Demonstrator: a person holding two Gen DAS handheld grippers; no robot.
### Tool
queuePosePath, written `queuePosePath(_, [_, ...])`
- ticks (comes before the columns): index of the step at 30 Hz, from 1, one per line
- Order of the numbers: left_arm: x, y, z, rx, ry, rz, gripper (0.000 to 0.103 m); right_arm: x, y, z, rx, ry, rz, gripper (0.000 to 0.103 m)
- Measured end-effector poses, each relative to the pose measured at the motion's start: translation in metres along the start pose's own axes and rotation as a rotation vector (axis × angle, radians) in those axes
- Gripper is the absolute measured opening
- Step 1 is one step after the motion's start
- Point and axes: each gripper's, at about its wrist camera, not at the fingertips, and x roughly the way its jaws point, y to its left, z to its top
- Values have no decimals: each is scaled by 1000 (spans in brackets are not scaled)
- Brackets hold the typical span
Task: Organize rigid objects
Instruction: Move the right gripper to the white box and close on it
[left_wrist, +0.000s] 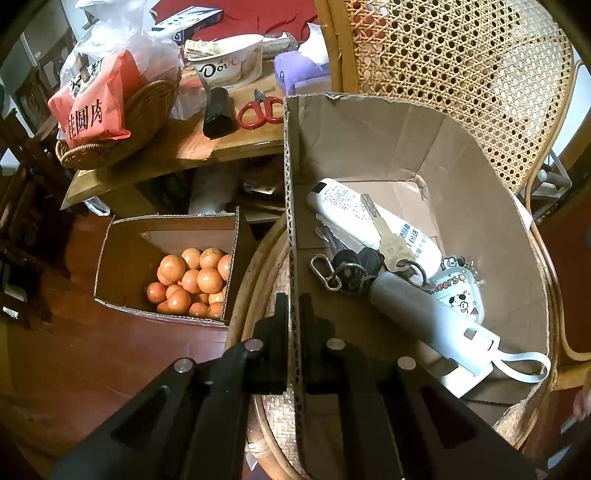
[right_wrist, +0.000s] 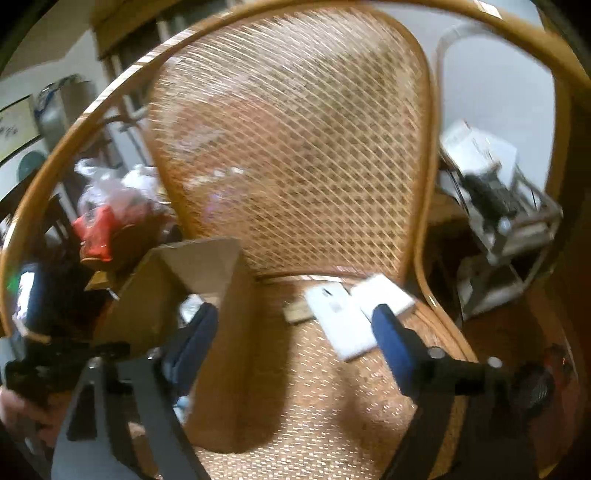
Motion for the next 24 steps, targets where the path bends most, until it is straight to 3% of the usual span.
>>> queuePosePath(4, [-1,-1,0,3,-2,6,5,23,-24,1,40,62,-19,93])
queuePosePath(17, [0,0,1,-5,1,7,4,82,-63,11,24,158,-151,93])
queuePosePath(24, [-5,0,2,4,-15,6,4,109,-78,17,-6,197,-172,93])
